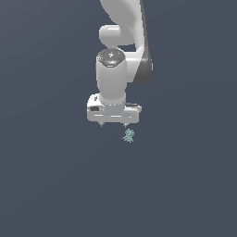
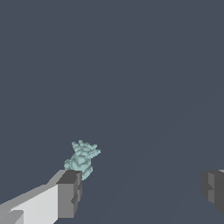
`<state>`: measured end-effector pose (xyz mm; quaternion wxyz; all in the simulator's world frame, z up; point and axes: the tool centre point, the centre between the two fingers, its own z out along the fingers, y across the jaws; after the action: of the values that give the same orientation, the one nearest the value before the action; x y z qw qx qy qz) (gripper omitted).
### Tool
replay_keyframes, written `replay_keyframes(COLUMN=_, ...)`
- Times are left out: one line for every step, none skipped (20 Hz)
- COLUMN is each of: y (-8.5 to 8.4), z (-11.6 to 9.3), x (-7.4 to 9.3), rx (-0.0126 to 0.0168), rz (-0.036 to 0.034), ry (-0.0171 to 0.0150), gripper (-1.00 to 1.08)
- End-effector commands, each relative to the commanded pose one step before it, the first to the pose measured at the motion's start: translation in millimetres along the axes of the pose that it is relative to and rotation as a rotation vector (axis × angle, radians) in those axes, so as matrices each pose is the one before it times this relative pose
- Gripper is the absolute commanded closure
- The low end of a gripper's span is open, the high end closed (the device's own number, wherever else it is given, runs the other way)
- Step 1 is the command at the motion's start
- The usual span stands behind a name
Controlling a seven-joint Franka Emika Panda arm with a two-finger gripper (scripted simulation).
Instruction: Pick up the object and move it to a goal position.
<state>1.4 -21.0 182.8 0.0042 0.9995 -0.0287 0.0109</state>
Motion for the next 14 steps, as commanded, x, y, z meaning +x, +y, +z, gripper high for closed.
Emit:
replay_keyframes(y=0.01, z=0.0, x=0.0, rx=0.0, rz=0.0, ry=0.0, gripper=-0.92)
replay_keyframes(y=0.47, z=0.23, x=-0.12, rx=0.0002, rz=0.00056, ry=-0.00036, gripper=-0.92)
replay_keyframes(y=1.46, z=0.72, x=-0.33, rx=0.00064, rz=0.00176, ry=-0.00112, gripper=-0.92)
replay_keyframes(y=2.43, z=1.2, x=-0.54, rx=0.00108, rz=0.00295, ry=-0.00187, gripper=-0.92)
replay_keyframes(y=3.34, z=1.65, x=-0.77, rx=0.00149, rz=0.00407, ry=-0.00255, gripper=-0.92)
replay_keyframes(y=4.23, z=2.1, x=-1.0, rx=0.0019, rz=0.00521, ry=-0.00321, gripper=-0.92)
replay_keyframes(y=4.09, z=2.06, x=-0.98, rx=0.00185, rz=0.00511, ry=-0.00309, gripper=-0.92)
replay_keyframes(y=3.12, z=1.6, x=-0.76, rx=0.00143, rz=0.00397, ry=-0.00235, gripper=-0.92)
replay_keyframes(y=2.09, z=1.12, x=-0.54, rx=0.00097, rz=0.00274, ry=-0.00159, gripper=-0.92)
replay_keyframes(y=1.16, z=0.68, x=-0.29, rx=0.00056, rz=0.00163, ry=-0.00092, gripper=-0.92)
replay_keyframes(y=-0.07, z=0.06, x=-0.06, rx=0.0, rz=0.0, ry=0.0, gripper=-0.92)
replay_keyframes(y=-0.68, z=-0.45, x=0.21, rx=-0.00035, rz=-0.00099, ry=0.00057, gripper=-0.92)
replay_keyframes(y=-0.11, z=-0.38, x=0.17, rx=-0.00014, rz=-0.00062, ry=0.00027, gripper=-0.92)
replay_keyframes(y=-0.25, z=0.15, x=-0.06, rx=0.0, rz=0.0, ry=0.0, gripper=-0.92)
